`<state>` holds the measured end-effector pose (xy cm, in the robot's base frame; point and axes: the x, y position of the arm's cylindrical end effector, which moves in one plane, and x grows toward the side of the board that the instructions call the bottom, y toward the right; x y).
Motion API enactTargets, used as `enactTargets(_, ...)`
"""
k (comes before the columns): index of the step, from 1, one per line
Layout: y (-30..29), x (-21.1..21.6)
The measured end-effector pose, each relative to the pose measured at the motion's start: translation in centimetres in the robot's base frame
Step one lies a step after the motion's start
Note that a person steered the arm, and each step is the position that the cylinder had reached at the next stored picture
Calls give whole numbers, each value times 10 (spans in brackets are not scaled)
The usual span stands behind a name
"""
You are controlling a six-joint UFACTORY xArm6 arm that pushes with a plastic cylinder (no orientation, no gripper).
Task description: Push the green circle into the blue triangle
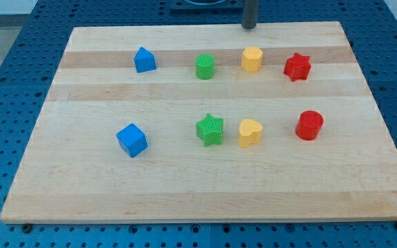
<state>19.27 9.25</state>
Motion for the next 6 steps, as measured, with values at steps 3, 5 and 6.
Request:
enactTargets(3, -97, 21)
enactTargets(5, -82, 45)
enactTargets(6, -47, 90)
